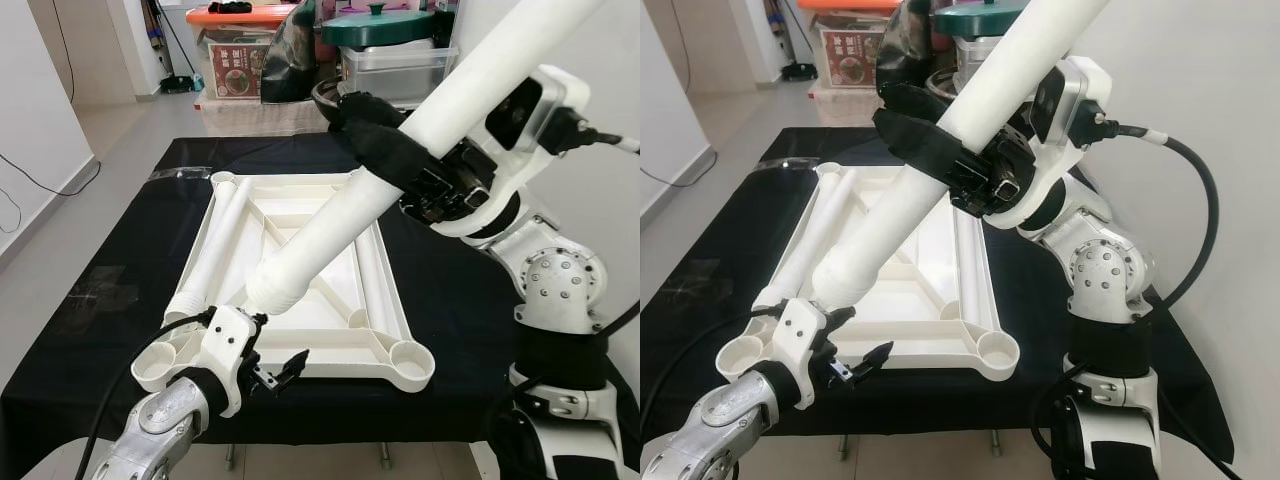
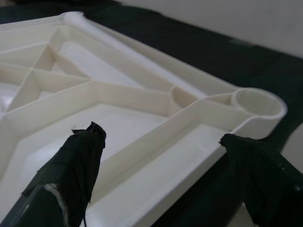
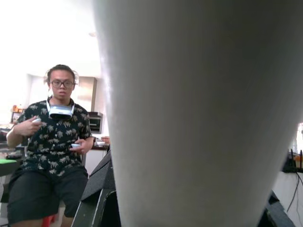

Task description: Building children table

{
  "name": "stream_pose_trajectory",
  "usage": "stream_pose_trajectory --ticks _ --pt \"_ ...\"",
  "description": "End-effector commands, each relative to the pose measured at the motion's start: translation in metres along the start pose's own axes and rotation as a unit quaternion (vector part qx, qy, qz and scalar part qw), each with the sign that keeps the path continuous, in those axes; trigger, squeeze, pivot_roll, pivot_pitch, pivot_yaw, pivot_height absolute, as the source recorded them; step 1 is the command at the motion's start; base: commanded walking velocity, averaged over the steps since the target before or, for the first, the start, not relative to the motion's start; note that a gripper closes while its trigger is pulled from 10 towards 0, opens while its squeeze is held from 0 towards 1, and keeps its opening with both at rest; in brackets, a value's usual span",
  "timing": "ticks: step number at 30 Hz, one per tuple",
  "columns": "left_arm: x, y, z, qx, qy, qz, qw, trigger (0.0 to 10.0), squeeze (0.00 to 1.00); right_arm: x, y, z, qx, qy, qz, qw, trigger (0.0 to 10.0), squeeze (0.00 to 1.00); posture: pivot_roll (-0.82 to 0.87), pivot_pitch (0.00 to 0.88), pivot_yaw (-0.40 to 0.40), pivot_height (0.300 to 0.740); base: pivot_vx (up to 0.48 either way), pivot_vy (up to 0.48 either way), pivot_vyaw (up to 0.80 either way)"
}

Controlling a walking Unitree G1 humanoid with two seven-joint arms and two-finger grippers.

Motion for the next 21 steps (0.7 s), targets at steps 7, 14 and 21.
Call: stream_pose_trajectory --ticks 7,14,21 --pt "-0.005 0.013 -0.006 -0.019 -0.038 -0.014 0.999 10.0 0.0 -0.011 -0.015 -0.002 0.043 -0.039 -0.016 0.998 0.0 0.0 0.05 0.0 -0.004 0.74 0.0 0.0 0.0" --pt "0.002 0.02 -0.009 -0.021 -0.05 -0.009 0.998 10.0 0.0 -0.017 -0.03 -0.008 0.062 -0.056 -0.01 0.996 0.0 0.0 0.05 0.0 -0.003 0.74 0.0 0.0 0.0" --pt "0.009 0.023 -0.014 -0.013 -0.052 0.001 0.999 10.0 0.0 -0.02 -0.037 -0.013 0.081 -0.065 -0.003 0.995 0.0 0.0 0.05 0.0 0.0 0.74 0.0 0.0 0.0"
Point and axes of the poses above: a point about 5 cm out from each wrist's last joint towards the gripper, its own z axis pointing out of the wrist towards the gripper, its own y axis along the axis of the wrist's last joint, x = y × z, the point moved 3 cm from there along z, pointing out of the wrist towards the gripper, and after that the axes turned 1 degree about -z, right-handed, at the moved point
